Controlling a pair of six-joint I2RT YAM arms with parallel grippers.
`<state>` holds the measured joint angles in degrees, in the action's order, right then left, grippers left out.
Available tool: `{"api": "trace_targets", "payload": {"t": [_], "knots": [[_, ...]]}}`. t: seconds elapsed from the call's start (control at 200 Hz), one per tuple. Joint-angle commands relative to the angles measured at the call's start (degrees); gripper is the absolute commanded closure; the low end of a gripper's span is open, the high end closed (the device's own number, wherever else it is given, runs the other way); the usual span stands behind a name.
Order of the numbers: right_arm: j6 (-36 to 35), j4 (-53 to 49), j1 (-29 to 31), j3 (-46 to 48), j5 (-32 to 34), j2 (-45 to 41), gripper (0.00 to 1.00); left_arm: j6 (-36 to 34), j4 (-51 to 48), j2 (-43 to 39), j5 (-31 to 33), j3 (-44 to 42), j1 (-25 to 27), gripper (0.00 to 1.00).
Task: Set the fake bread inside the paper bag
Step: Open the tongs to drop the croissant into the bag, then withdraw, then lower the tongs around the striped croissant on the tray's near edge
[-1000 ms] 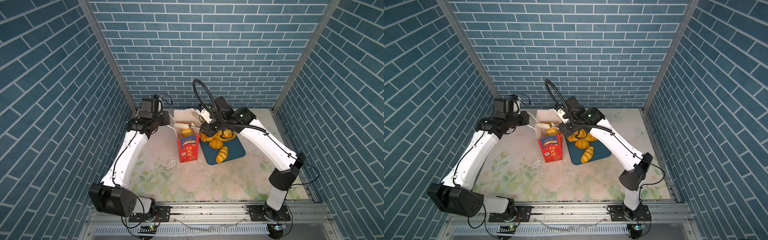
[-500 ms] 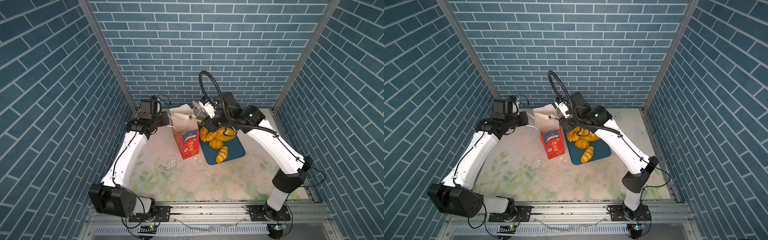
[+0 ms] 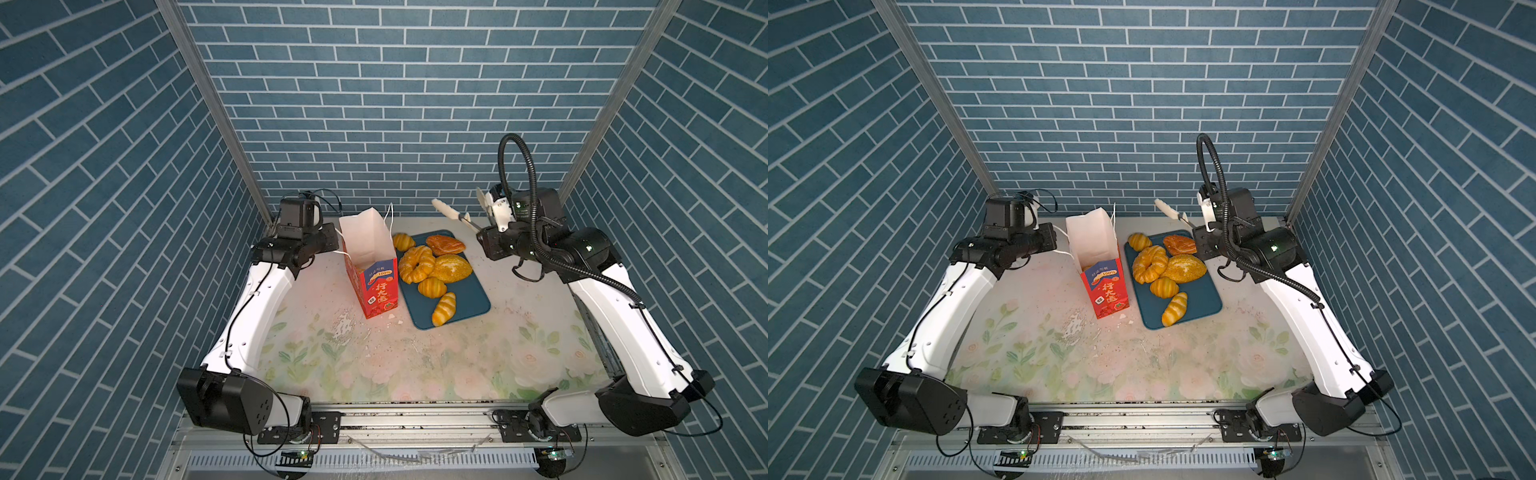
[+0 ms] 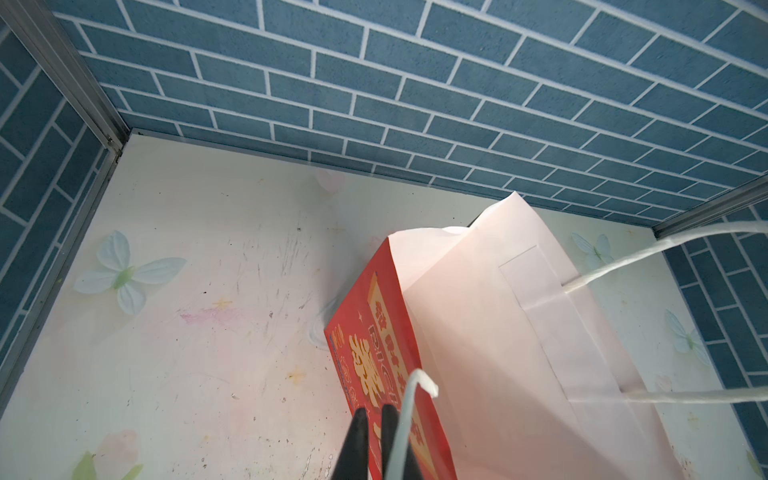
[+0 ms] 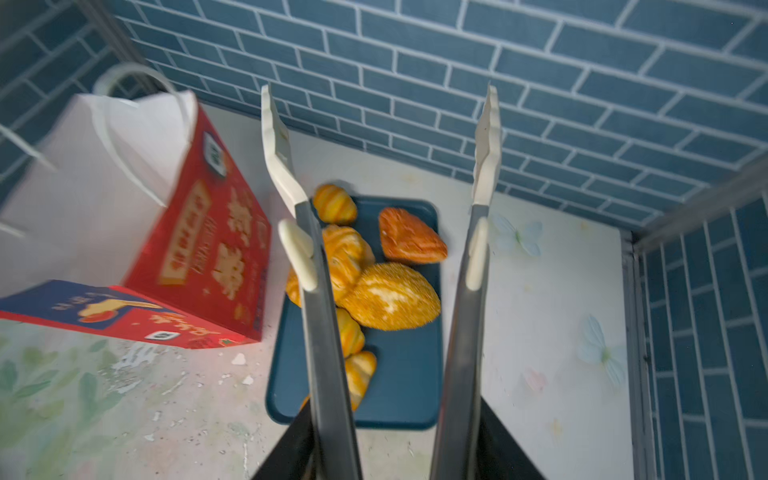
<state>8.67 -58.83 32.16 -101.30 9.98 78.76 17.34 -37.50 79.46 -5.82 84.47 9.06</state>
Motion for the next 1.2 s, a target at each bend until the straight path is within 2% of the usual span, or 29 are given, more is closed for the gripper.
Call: {"api": "trace_targets", "payload": {"t": [0.0, 0.12, 0.38, 0.53, 0.64, 0.85, 1.09, 1.195], "knots": [[5.1, -4.2, -1.5, 6.7, -1.8, -1.7, 0.48, -1.0, -1.6, -1.1, -0.7, 0.7, -0.4, 0.89], [7.5, -7.7, -1.8, 13.5, -4.8, -3.1, 0.48, -1.5, -2.4, -1.3, -0.7, 1.1, -0.4, 0.88], [9.8, -13.6, -1.8, 19.0, -12.8, -2.8, 0.5, -2.5, -4.0, -1.8, 0.3, 1.7, -0.4, 0.88], [9.7, -13.2, -1.7, 20.7, -14.6, -0.7, 0.51, -2.6, -4.0, -1.8, 0.4, 1.7, -0.4, 0.88], [10.2, -11.2, -1.2, 21.1, -18.5, 1.0, 0.52, -2.4, -4.0, -1.8, 0.3, 1.6, -0.4, 0.88], [11.5, -9.3, 0.7, 21.1, -19.5, 5.5, 0.53, -2.2, -3.7, -1.8, 0.3, 1.2, -0.4, 0.88], [14.7, -9.0, 1.2, 21.9, -16.2, 8.1, 0.54, -2.3, -3.6, -1.8, 0.6, 1.1, -0.4, 0.88], [15.1, -7.9, 1.4, 22.6, -16.9, 9.0, 0.55, -2.5, -4.0, -1.4, 0.6, 1.6, -0.4, 0.88]]}}
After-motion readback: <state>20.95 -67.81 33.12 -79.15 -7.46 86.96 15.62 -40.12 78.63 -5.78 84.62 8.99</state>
